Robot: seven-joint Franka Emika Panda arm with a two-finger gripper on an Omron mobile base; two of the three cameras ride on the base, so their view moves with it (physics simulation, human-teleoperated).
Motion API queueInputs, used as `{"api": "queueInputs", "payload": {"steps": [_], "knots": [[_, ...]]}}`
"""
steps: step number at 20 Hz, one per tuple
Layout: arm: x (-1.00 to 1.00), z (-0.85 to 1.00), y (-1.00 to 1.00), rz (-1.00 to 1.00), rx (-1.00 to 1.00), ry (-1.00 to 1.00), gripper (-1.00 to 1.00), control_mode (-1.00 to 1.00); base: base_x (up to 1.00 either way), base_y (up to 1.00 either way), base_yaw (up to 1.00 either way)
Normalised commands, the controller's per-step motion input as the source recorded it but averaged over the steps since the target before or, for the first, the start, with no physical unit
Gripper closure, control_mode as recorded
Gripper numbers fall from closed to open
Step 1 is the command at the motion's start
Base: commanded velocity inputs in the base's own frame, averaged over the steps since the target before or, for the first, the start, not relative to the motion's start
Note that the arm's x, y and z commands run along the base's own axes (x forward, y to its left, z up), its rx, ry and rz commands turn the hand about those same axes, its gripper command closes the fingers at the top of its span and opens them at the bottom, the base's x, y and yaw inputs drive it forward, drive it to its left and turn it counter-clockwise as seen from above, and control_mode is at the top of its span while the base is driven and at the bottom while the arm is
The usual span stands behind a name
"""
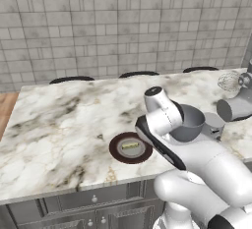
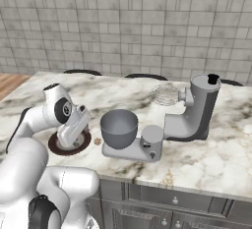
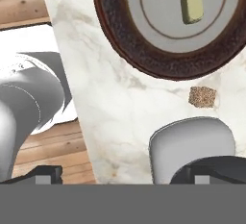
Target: Add butter and sugar cubes to the stand mixer bowl and then turn on the stand mixer to begin making frosting.
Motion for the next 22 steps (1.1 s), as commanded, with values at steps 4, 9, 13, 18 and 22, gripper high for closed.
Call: {"api": "queueInputs", "payload": {"steps": [4,9,13,18,22], "knots": [[0.22,-0.28,-0.11,0.02,0.01,0.00,-1.00,-1.00,0.00,0.00,0.00],[0.21,-0.24,-0.04,0.01,0.01,0.01,-1.00,-1.00,0.00,0.00,0.00],[0.17,-0.19,0.00,0.00,0.00,0.03,-1.00,-1.00,0.00,0.00,0.00],[0.21,-0.09,0.00,0.00,0.00,0.00,-1.00,-1.00,0.00,0.00,0.00],[0.20,-0.13,0.00,0.00,0.00,0.00,-1.00,-1.00,0.00,0.00,0.00]]}}
